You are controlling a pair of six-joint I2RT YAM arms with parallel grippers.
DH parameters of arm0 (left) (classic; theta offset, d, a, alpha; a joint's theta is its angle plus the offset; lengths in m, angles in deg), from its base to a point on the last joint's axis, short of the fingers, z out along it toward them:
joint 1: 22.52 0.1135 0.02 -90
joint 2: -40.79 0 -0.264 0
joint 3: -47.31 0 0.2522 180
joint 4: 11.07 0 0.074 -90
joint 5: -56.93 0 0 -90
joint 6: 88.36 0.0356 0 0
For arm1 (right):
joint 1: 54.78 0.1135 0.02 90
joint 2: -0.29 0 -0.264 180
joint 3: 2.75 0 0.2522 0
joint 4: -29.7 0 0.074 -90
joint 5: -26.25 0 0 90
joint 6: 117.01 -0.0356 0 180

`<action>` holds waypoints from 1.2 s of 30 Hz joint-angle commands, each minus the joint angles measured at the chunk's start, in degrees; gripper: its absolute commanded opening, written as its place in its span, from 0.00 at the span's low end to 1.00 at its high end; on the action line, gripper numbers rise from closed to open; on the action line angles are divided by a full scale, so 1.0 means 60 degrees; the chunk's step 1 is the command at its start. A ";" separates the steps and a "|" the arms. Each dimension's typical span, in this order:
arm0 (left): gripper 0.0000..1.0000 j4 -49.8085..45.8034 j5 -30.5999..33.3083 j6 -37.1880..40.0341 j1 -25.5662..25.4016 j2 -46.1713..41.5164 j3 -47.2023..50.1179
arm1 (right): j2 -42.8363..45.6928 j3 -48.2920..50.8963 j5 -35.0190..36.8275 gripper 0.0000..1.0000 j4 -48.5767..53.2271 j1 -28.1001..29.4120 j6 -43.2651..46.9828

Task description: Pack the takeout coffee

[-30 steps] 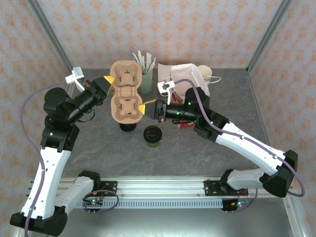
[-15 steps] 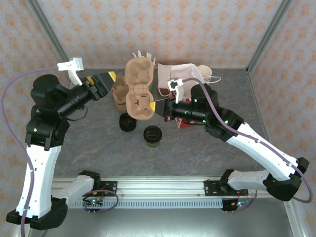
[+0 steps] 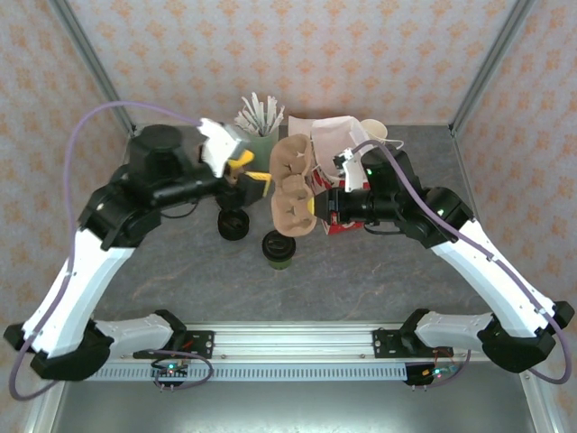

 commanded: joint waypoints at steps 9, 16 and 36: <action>0.71 -0.1215 -0.0026 0.3995 -0.0924 0.1270 0.0211 | 0.0127 -0.0408 -0.0646 0.00 0.0774 -0.0048 0.0279; 0.73 -0.0780 0.0229 0.4133 -0.0925 0.1544 0.0421 | 0.0113 -0.0353 -0.0971 0.00 0.0523 -0.0048 0.0275; 0.34 -0.0730 -0.0015 0.4041 -0.0921 0.2035 0.0086 | 0.0099 -0.0364 -0.0638 0.00 0.0518 -0.0136 0.0492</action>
